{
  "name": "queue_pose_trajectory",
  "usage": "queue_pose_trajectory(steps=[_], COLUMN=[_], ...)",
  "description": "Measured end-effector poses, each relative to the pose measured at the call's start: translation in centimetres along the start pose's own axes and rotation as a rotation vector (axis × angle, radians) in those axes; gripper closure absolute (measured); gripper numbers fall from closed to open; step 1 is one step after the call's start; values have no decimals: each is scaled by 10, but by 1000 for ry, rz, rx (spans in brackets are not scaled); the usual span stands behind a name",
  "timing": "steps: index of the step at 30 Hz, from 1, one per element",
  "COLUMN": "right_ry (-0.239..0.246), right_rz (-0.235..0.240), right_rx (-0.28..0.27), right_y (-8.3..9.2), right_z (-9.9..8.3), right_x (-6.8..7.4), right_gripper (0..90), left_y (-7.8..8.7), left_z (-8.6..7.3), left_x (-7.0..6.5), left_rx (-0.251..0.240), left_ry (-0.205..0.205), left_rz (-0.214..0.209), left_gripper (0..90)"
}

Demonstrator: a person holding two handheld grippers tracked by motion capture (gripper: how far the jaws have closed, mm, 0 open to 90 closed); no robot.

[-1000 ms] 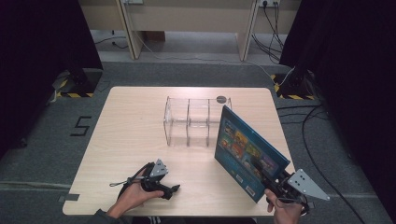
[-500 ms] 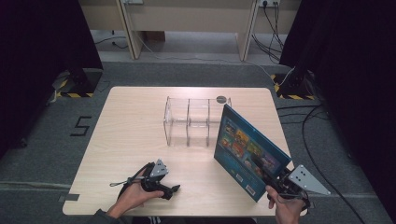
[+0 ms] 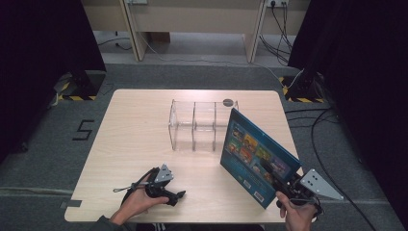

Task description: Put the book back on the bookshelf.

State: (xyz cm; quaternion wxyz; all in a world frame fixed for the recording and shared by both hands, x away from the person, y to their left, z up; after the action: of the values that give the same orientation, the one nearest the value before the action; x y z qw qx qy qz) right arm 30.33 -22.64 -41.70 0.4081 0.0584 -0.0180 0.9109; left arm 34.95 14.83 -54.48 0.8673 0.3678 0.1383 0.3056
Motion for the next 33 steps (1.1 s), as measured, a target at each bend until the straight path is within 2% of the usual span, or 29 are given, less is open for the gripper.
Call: queue_pose_trajectory(steps=[2,4,6,13,21,28,33], right_ry=[-19,-54,-70,-95,-139,-110,-107], right_rz=[-14,-8,-9,6,41,35,21], right_rx=[-5,-23,-17,-20,-50,-64,-74], right_y=[1,3,5,5,-1,-10,-14], right_z=[0,2,3,4,12,22,29], right_x=[-1,-5,-7,-6,-4,-2,-4], right_gripper=[820,823,824,824,825,825,825], left_y=[0,0,0,0,0,0,0], left_z=[0,0,0,0,0,0,0], left_x=[0,0,0,0,0,0,0], left_rx=[0,0,0,0,0,0,0], left_ry=[-1,-1,-1,-1,0,0,0], left_rz=[-2,-1,-1,-1,-1,-1,-1], left_gripper=[46,46,46,46,46,45,45])
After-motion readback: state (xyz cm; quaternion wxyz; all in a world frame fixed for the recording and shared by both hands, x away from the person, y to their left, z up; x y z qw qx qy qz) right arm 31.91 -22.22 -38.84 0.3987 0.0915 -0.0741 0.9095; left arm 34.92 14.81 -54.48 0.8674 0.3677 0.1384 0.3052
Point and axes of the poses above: each handheld gripper's, and its own axes: y roughly backward along the jaws, z roughly out of its top, x roughly to its left, the point moved 3 cm from there along -y, roughly forward along the jaws, and after that the axes turned 4 degrees about x, right-handed, at the moved point
